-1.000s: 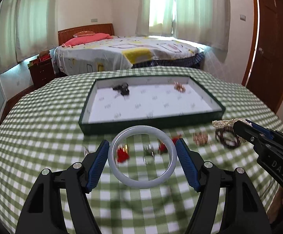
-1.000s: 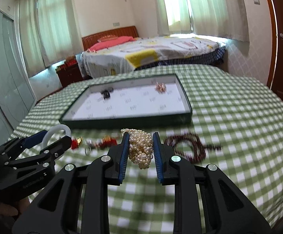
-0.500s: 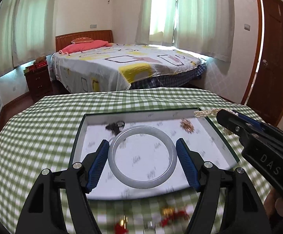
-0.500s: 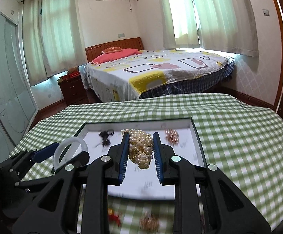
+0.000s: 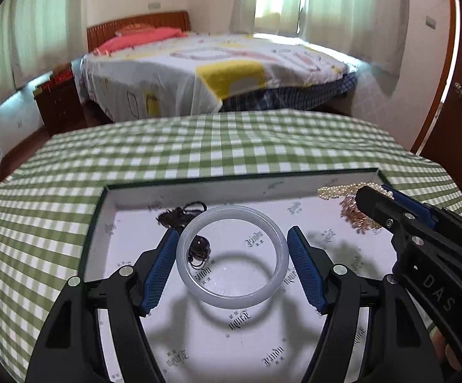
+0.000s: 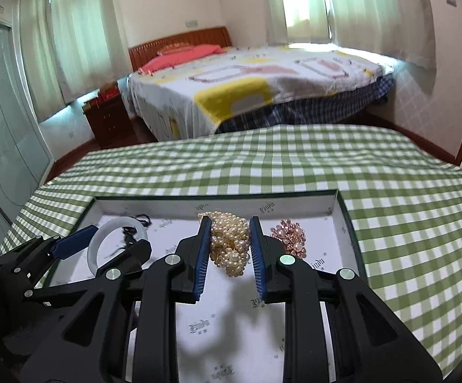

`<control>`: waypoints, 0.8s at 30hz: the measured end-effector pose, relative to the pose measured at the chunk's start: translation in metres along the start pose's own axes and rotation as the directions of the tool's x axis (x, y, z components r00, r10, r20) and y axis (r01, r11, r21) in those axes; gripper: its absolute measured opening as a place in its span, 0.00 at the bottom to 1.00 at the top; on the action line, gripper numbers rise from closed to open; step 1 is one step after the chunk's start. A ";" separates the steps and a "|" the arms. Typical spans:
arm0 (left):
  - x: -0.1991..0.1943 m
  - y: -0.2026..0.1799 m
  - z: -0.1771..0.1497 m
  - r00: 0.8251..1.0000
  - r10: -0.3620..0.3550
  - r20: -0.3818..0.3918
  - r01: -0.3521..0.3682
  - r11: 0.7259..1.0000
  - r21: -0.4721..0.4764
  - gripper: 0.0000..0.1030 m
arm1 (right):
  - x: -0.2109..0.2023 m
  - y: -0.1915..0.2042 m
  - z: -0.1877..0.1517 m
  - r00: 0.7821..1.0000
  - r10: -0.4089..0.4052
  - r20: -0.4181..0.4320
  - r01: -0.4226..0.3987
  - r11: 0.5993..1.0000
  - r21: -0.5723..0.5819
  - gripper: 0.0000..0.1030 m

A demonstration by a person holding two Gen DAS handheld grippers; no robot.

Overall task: Organize jewelry
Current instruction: 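Lower the bangle into the box with the left tool while the right tool places the pearls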

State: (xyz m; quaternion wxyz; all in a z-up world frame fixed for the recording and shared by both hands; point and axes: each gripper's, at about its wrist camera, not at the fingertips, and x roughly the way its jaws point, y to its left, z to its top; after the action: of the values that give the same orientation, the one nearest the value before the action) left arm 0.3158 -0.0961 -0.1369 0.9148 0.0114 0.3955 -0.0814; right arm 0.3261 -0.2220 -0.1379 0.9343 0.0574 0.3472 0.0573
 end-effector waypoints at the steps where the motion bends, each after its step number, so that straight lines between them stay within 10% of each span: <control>1: 0.003 0.000 0.000 1.000 0.003 -0.013 -0.003 1.000 -0.003 0.66 | 0.003 0.000 -0.002 1.000 -0.002 -0.011 0.002 1.000 -0.001 0.23; 11: 0.025 0.006 0.000 0.991 -0.011 -0.136 0.007 1.000 -0.029 0.66 | 0.029 -0.001 -0.002 0.989 -0.014 -0.149 0.013 1.000 -0.004 0.25; 24: 0.014 0.018 0.001 0.996 -0.037 -0.086 0.029 0.995 -0.091 0.70 | 0.011 -0.002 -0.002 0.996 -0.025 -0.082 0.024 1.000 -0.005 0.44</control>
State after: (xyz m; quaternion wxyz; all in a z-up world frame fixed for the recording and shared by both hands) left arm 0.3288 -0.0806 -0.1468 0.8947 -0.0327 0.4385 -0.0781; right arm 0.3328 -0.2223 -0.1466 0.9199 0.0486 0.3860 0.0489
